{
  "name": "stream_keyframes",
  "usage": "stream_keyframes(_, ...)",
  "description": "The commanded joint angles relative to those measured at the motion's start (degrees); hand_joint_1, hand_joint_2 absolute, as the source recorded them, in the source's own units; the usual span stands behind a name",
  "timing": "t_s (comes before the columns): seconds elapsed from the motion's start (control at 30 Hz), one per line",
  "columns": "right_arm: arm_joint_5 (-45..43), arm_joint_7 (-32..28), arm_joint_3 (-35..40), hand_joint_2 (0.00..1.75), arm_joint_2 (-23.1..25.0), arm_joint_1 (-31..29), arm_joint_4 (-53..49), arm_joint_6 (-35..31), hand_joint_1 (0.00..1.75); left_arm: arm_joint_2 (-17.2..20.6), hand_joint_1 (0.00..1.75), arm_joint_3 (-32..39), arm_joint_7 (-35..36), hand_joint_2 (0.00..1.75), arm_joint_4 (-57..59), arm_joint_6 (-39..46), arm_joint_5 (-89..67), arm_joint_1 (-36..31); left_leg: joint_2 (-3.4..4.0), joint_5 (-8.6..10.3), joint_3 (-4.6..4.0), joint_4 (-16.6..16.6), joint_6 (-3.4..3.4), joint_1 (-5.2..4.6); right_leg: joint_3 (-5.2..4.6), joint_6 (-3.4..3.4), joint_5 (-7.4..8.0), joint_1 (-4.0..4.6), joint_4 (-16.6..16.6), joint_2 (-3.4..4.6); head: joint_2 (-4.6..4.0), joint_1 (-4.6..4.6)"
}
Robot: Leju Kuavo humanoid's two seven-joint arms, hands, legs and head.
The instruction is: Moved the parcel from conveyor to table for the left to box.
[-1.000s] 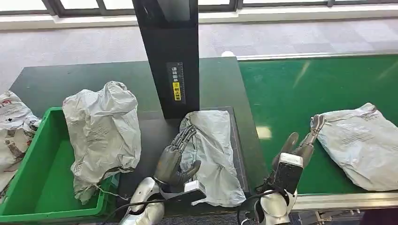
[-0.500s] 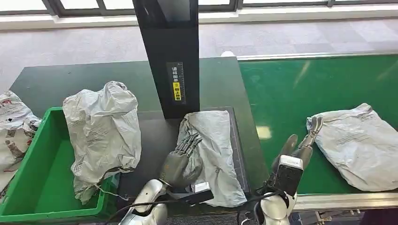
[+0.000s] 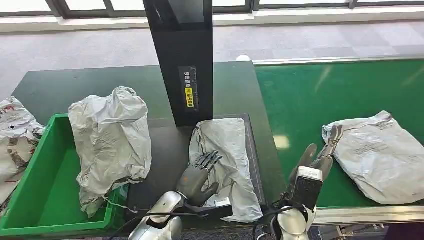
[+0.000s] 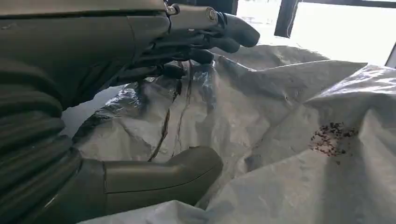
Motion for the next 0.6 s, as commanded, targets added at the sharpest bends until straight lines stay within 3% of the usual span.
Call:
stream_keyframes(0.03,-0.7,0.1,2.6,0.0,-1.6,-0.3,2.3,0.0,0.0,-1.3,1.75,-2.8,-0.2,1.75,7.6,-4.0,-3.0,-1.1,0.08,0.07,0.05,-0.1,0.08,-0.02,0.07,-0.01,0.07,0.01,-0.1,-0.13,0.0,0.0)
stream_keyframes(0.6,-2.0,0.1,3.4,0.0,-1.6,-0.7,2.4,0.2,0.0,-0.6,1.75,-2.4,2.3,1.75,8.1,-3.8,-5.0,-1.6,0.01,0.0,0.36,-0.1,0.08,0.02,0.4,0.07,-0.04,0.0,-0.2,-0.12,0.0,0.0)
